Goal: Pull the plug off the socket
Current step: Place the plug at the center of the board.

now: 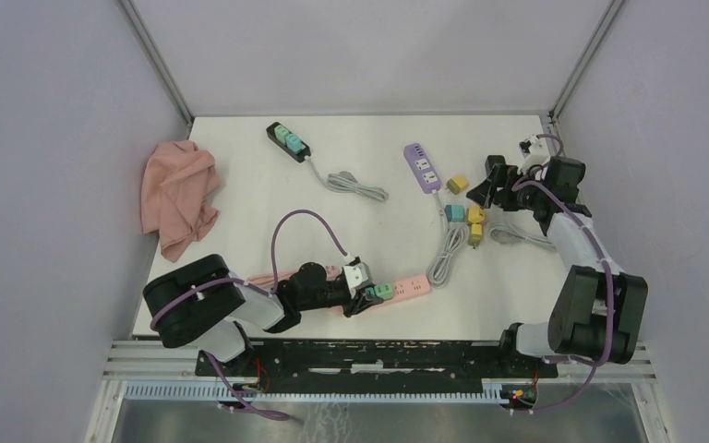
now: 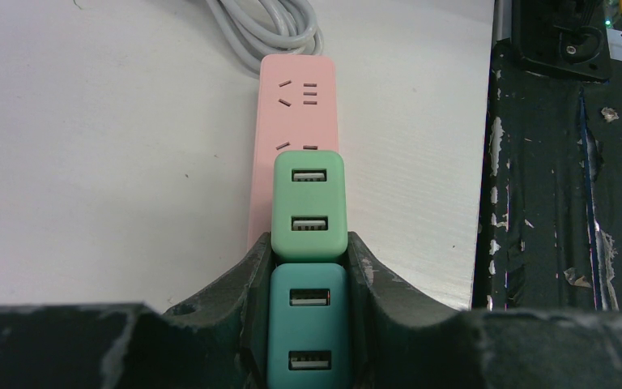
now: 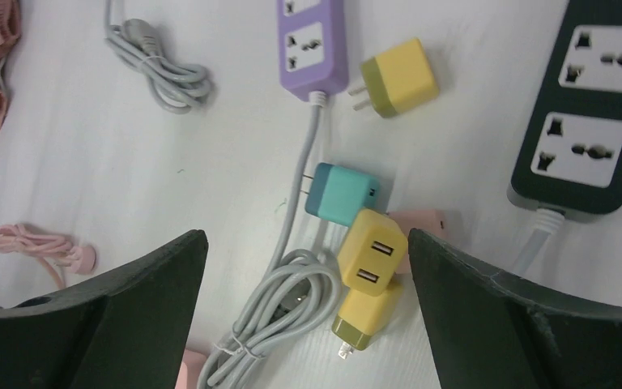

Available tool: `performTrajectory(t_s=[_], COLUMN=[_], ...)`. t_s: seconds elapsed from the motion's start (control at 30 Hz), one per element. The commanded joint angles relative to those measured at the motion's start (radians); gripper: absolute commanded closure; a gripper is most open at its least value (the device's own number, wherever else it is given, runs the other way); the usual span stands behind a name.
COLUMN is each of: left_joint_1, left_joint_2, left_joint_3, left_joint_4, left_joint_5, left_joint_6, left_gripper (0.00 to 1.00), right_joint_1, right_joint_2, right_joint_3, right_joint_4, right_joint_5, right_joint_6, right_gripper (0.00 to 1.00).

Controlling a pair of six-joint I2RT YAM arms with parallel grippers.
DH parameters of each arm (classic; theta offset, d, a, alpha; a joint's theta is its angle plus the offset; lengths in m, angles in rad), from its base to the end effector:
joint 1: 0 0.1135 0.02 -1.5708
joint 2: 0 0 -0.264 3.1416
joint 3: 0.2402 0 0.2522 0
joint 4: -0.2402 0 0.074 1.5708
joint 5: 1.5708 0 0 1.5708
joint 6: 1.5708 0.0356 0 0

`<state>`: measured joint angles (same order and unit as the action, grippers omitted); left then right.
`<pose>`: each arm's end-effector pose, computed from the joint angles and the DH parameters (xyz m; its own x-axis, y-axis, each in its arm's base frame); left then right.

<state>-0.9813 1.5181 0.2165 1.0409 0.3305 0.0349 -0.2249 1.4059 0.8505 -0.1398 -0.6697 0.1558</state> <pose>0.1200 -0.2002 0.1292 -0.1097 0.2234 -0.9685 0.9650 0.2576 -0.0499 0.2922 -0.0442 0.2305 -0.6618 0.2762 -0.6969 -0.1894 0.8379 0.5120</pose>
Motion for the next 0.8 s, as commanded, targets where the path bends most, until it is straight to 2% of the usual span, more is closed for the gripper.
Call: performTrajectory(t_s=[0.0, 0.17, 0.27, 0.6, 0.77], left_joint_1=[0.009, 0.009, 0.009, 0.009, 0.008], left_joint_2=[-0.007, -0.007, -0.007, -0.001, -0.003], left_joint_3=[-0.012, -0.008, -0.006, -0.002, 0.0], left_joint_4=[0.006, 0.001, 0.001, 0.001, -0.003], left_joint_5=[-0.007, -0.005, -0.004, -0.001, 0.004], left_joint_6=[-0.026, -0.029, -0.029, -0.027, -0.026], left_gripper=[0.97, 0.97, 0.97, 0.97, 0.97], right_joint_1=[-0.004, -0.002, 0.003, 0.13, 0.227], right_joint_2=[-0.083, -0.105, -0.106, -0.209, -0.219], right_joint_3=[-0.003, -0.023, -0.004, 0.055, 0.13], right_joint_4=[0.069, 0.088, 0.015, -0.2, -0.382], right_joint_5=[-0.155, -0.371, -0.468, -0.389, -0.342], right_joint_6=[-0.061, -0.12, -0.201, -0.377, -0.514], right_gripper=[0.0, 0.0, 0.0, 0.0, 0.0])
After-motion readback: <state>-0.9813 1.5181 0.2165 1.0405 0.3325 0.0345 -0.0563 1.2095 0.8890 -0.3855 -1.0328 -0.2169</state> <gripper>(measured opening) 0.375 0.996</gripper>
